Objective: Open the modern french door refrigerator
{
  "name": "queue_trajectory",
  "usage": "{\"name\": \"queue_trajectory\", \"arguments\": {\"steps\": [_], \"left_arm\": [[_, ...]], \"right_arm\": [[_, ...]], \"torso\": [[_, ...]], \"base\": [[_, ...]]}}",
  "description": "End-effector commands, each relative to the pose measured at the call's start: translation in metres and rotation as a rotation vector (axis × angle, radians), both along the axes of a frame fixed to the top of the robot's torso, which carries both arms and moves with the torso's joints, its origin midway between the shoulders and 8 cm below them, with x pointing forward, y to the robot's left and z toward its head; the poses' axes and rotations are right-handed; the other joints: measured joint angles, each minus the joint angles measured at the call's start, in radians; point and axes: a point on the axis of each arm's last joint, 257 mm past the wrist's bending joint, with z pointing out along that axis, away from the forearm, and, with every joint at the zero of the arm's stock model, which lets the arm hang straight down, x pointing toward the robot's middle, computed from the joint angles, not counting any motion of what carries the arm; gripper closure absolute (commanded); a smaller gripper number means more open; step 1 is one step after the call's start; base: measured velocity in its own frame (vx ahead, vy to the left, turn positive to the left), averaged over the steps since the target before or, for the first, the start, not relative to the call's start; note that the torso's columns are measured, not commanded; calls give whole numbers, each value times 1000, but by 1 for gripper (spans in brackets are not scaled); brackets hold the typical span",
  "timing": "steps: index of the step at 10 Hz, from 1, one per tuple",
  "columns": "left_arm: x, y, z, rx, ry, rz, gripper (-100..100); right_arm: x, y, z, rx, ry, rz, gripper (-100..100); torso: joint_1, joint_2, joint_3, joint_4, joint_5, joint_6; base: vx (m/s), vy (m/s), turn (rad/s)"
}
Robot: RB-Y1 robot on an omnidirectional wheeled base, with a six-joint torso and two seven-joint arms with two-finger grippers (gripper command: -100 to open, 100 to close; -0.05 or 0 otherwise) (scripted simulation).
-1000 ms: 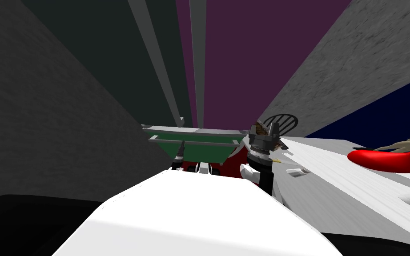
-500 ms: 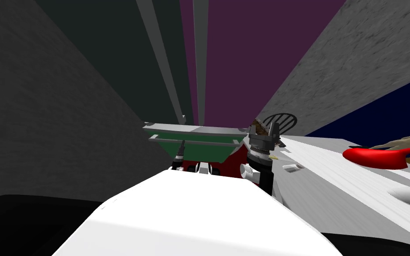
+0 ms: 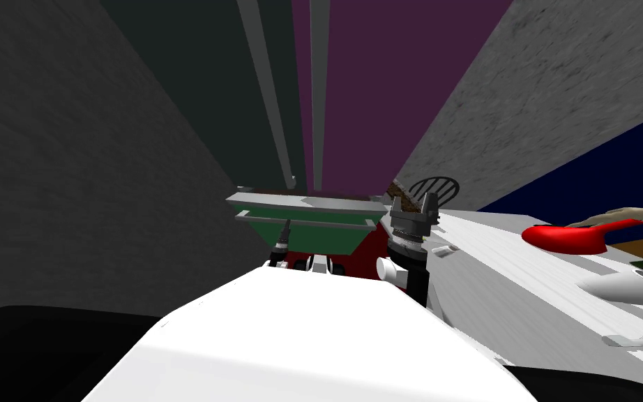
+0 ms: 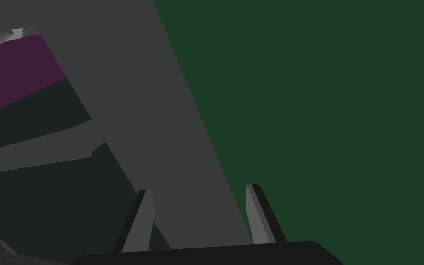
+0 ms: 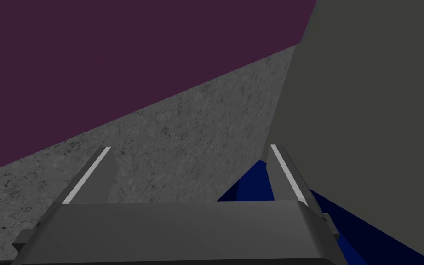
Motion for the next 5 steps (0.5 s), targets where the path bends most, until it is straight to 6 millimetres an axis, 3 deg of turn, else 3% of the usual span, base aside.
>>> {"name": "queue_trajectory", "arguments": {"steps": [1, 5], "left_arm": [[-3, 0, -3, 2, 12, -3, 100], [-7, -3, -2, 0, 9, -11, 100]], "right_arm": [[0, 0, 0, 0, 0, 0, 0], [0, 0, 0, 0, 0, 0, 0]], "torso": [[1, 5, 3, 0, 1, -1], [-2, -1, -1, 0, -1, 0]], "base": [[-212, -14, 16], [-149, -14, 22]]}}
